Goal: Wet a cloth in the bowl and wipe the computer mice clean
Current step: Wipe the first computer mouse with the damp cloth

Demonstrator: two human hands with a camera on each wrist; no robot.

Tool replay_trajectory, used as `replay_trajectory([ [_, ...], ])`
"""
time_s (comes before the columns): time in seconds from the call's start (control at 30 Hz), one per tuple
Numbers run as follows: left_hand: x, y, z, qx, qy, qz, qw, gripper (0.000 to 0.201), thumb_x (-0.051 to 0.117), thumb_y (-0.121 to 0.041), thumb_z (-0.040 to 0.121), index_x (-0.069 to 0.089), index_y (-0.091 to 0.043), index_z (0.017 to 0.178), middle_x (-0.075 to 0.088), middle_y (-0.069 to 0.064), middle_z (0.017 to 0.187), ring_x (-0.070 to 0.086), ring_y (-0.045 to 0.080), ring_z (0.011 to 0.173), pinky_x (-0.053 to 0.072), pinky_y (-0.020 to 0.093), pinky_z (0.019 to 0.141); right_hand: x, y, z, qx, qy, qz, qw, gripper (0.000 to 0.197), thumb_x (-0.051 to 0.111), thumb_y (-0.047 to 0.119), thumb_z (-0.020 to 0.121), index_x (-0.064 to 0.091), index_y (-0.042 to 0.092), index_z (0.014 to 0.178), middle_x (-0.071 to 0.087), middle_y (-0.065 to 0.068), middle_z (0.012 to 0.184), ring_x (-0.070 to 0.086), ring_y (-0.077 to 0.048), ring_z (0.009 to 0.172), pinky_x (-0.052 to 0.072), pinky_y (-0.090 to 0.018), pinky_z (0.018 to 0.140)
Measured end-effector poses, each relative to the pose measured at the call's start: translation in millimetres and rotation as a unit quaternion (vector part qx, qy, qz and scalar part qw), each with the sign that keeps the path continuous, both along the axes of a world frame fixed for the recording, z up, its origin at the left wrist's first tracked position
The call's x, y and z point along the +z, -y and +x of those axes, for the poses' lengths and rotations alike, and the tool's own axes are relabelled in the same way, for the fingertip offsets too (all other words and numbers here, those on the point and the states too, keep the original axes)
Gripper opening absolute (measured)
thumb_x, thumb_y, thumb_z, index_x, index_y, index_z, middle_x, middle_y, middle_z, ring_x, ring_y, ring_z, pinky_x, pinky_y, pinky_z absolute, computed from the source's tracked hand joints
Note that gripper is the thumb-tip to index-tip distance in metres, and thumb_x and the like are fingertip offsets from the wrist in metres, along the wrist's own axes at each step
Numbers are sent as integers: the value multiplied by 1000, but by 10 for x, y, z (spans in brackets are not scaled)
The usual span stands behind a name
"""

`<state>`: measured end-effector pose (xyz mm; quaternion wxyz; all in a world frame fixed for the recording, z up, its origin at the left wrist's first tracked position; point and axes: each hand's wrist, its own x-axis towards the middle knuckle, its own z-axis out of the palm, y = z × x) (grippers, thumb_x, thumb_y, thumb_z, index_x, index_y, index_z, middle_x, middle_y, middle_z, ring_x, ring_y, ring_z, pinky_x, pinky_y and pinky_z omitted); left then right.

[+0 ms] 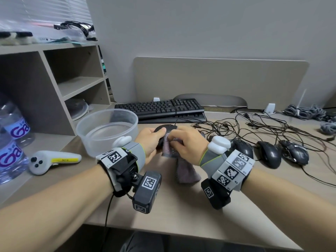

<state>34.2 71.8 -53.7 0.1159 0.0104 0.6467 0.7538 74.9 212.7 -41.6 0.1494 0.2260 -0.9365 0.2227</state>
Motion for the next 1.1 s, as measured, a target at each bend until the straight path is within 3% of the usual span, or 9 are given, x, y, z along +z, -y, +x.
replay_trajectory([
  [0.1, 14, 10, 18, -1, 3, -2, 1000, 21, 48, -18, 101, 59, -6, 88, 61, 13, 84, 58, 19, 75, 54, 29, 61, 3, -78, -44, -36, -8, -10, 999, 18, 43, 12, 72, 60, 10, 76, 49, -2, 74, 53, -27, 75, 40, -31, 66],
  [0.23, 34, 28, 16, -8, 1, 3, 1000, 17, 50, -15, 100, 61, -2, 96, 62, 18, 90, 60, 22, 77, 54, 36, 75, -38, -7, 46, -5, 15, 4, 1000, 14, 48, 11, 78, 61, 11, 84, 49, -3, 80, 47, -20, 76, 37, -32, 70],
  [0.33, 46, 39, 42, -8, -2, -12, 1000, 16, 49, -16, 100, 60, -4, 100, 62, 13, 88, 59, 18, 76, 54, 28, 60, -35, -74, -18, -44, 6, -5, 999, 12, 47, 7, 77, 59, 8, 81, 56, -11, 80, 53, -29, 80, 37, -33, 69],
  [0.47, 51, 62, 42, -9, -8, -14, 1000, 15, 51, -15, 99, 60, -2, 102, 63, 14, 90, 60, 19, 78, 55, 31, 68, -50, -2, 33, -14, 15, 7, 1000, 11, 48, 8, 77, 58, 10, 82, 49, -4, 78, 46, -23, 73, 39, -32, 68],
  [0.57, 55, 57, 58, -12, -15, -31, 999, 18, 51, -16, 99, 60, -3, 108, 63, 13, 95, 60, 18, 80, 54, 26, 59, -11, -81, -33, -51, -9, -16, 999, 9, 50, 3, 75, 57, 7, 79, 59, -11, 79, 54, -30, 79, 39, -33, 69],
  [0.7, 99, 61, 56, -18, -24, -16, 999, 14, 51, -11, 99, 62, -8, 91, 64, 11, 89, 61, 19, 78, 55, 31, 67, -33, -10, 15, -18, -2, -5, 1000, 9, 49, 8, 76, 57, 10, 80, 52, -5, 77, 49, -23, 74, 38, -32, 67],
  [0.8, 102, 59, 88, -28, -22, -21, 999, 15, 50, -13, 99, 61, -11, 90, 64, 9, 87, 60, 17, 77, 53, 28, 60, -21, -122, -60, -65, -9, -33, 997, 12, 48, 5, 72, 57, 8, 79, 59, -10, 78, 55, -30, 78, 38, -32, 67],
  [0.93, 121, 61, 79, -36, -4, 2, 999, 21, 48, -12, 100, 60, -10, 82, 63, 9, 82, 59, 18, 76, 53, 34, 70, -41, -72, -20, -41, -2, -18, 999, 11, 46, 9, 74, 56, 9, 79, 58, -11, 78, 52, -28, 76, 38, -32, 66],
  [1.1, 151, 59, 108, -31, 2, 4, 1000, 16, 48, -12, 98, 61, -10, 89, 63, 9, 85, 59, 19, 76, 52, 30, 63, 17, -158, -83, -109, -8, -71, 991, 9, 50, 0, 74, 55, 5, 79, 55, -6, 73, 51, -28, 75, 29, -28, 62],
])
